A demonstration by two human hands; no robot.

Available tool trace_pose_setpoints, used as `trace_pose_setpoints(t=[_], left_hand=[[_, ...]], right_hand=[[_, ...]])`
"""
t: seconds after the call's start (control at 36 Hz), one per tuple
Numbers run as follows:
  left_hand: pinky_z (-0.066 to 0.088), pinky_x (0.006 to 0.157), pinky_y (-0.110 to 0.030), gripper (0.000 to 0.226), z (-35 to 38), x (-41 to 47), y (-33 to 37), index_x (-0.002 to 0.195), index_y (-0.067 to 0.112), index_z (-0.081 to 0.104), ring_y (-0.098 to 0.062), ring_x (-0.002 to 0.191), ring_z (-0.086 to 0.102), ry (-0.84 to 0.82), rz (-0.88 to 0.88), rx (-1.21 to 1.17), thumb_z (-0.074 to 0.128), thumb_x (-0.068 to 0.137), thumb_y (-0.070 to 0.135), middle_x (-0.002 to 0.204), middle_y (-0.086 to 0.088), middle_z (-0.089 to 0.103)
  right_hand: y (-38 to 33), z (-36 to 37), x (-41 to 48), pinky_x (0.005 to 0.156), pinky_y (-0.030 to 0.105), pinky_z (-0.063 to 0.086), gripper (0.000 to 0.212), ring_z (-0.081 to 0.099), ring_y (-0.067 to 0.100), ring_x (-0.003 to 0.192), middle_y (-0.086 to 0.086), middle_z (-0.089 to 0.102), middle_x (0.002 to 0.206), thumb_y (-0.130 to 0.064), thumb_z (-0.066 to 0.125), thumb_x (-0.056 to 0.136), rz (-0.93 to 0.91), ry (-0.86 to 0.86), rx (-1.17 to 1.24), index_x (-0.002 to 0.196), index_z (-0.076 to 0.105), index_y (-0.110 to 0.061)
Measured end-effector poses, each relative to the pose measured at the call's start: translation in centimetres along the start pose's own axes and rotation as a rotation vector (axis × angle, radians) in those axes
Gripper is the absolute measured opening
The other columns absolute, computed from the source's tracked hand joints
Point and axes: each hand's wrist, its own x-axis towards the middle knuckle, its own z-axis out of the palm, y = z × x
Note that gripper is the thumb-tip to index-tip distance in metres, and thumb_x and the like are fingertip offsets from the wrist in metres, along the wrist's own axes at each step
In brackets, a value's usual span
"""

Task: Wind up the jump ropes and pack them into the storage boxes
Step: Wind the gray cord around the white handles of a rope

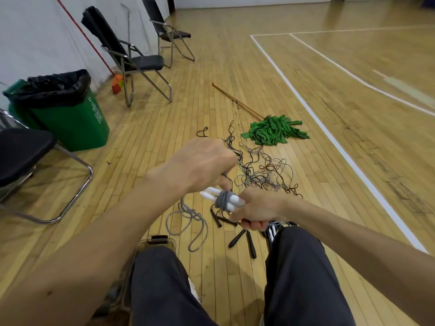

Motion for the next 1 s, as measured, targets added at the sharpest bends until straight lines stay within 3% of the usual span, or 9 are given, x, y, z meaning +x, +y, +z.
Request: trace_pose_setpoints(t=[0.19, 0.33, 0.42, 0.47, 0.56, 0.67, 0.78, 0.86, 1.0], left_hand=[[0.038, 0.059, -0.027, 0.039, -0.2, 1.3, 0.4, 0.074, 0.026, 0.053, -0.008, 0.075, 0.044, -0.066, 0.057, -0.136, 0.078, 0.075, 0.055, 0.068, 0.015, 0.047], [0.039, 0.058, -0.022, 0.042, 0.2, 1.9, 0.5, 0.076, 0.022, 0.063, 0.001, 0.070, 0.044, -0.144, 0.038, -0.281, 0.085, 0.065, 0.056, 0.070, 0.015, 0.052], [0.036, 0.051, -0.017, 0.040, 0.8, 1.6, -0.2, 0.075, 0.018, 0.070, 0.001, 0.057, 0.050, -0.196, 0.014, -0.480, 0.089, 0.061, 0.051, 0.062, 0.010, 0.059], [0.039, 0.053, -0.019, 0.034, 1.5, 1.3, -1.0, 0.075, 0.018, 0.071, -0.002, 0.052, 0.051, -0.222, 0.025, -0.706, 0.092, 0.064, 0.043, 0.061, 0.000, 0.066], [0.045, 0.060, -0.030, 0.024, 2.5, 0.9, -1.9, 0.084, 0.015, 0.075, -0.021, 0.061, 0.058, -0.246, 0.024, -1.007, 0.090, 0.072, 0.029, 0.071, -0.012, 0.071], [0.047, 0.068, -0.040, 0.015, 3.8, 0.6, -2.1, 0.085, 0.015, 0.078, -0.042, 0.070, 0.058, -0.253, 0.025, -1.188, 0.087, 0.076, 0.023, 0.082, -0.023, 0.071], [0.040, 0.051, -0.020, 0.007, 4.8, -0.1, -2.4, 0.079, 0.017, 0.077, -0.013, 0.058, 0.053, -0.264, -0.017, -1.319, 0.081, 0.077, 0.022, 0.069, -0.011, 0.066], [0.039, 0.046, -0.015, 0.003, 5.5, -0.5, -2.4, 0.076, 0.017, 0.076, -0.007, 0.049, 0.051, -0.254, -0.044, -1.423, 0.075, 0.077, 0.019, 0.061, 0.000, 0.064], [0.045, 0.049, -0.013, 0.015, 6.6, -0.4, -1.6, 0.068, 0.028, 0.078, -0.001, 0.052, 0.059, -0.135, -0.042, -1.491, 0.071, 0.076, 0.016, 0.062, 0.008, 0.069]], right_hand=[[-0.6, 0.9, -1.5, 0.039, 0.020, 0.030, 0.022, 0.037, 0.012, 0.041, 0.003, 0.054, 0.057, -0.012, 0.059, 0.098, -0.014, -0.117, -0.137, 0.078, 0.051, -0.012], [-0.6, 1.9, -2.8, 0.040, 0.021, 0.035, 0.021, 0.041, 0.013, 0.042, 0.005, 0.058, 0.063, -0.011, 0.063, 0.096, -0.130, -0.198, -0.242, 0.078, 0.053, -0.014], [-0.4, 1.8, -3.7, 0.044, 0.025, 0.037, 0.021, 0.043, 0.017, 0.045, 0.006, 0.059, 0.063, -0.014, 0.067, 0.094, -0.211, -0.222, -0.236, 0.076, 0.057, -0.013], [-0.1, 1.8, -4.3, 0.045, 0.025, 0.037, 0.019, 0.043, 0.017, 0.045, 0.002, 0.058, 0.060, -0.014, 0.068, 0.094, -0.247, -0.237, -0.188, 0.077, 0.060, -0.011], [0.0, 2.0, -4.8, 0.046, 0.024, 0.037, 0.013, 0.044, 0.014, 0.045, -0.001, 0.058, 0.058, -0.011, 0.067, 0.094, -0.295, -0.245, -0.134, 0.082, 0.064, -0.008], [0.0, 2.0, -4.9, 0.047, 0.015, 0.040, 0.012, 0.049, 0.005, 0.046, -0.004, 0.056, 0.059, -0.008, 0.066, 0.095, -0.333, -0.237, -0.084, 0.083, 0.063, -0.010], [0.0, 1.6, -5.3, 0.048, 0.016, 0.040, 0.003, 0.049, 0.003, 0.048, -0.007, 0.056, 0.060, -0.005, 0.065, 0.096, -0.369, -0.238, -0.010, 0.094, 0.066, -0.007], [-0.1, 1.2, -5.6, 0.052, 0.023, 0.039, 0.010, 0.047, 0.011, 0.054, -0.003, 0.055, 0.065, -0.004, 0.065, 0.095, -0.394, -0.258, 0.084, 0.098, 0.067, -0.014], [0.1, 1.0, -5.4, 0.055, 0.027, 0.036, 0.012, 0.041, 0.014, 0.058, 0.010, 0.047, 0.073, -0.002, 0.060, 0.098, -0.451, -0.228, 0.157, 0.109, 0.063, -0.006]])
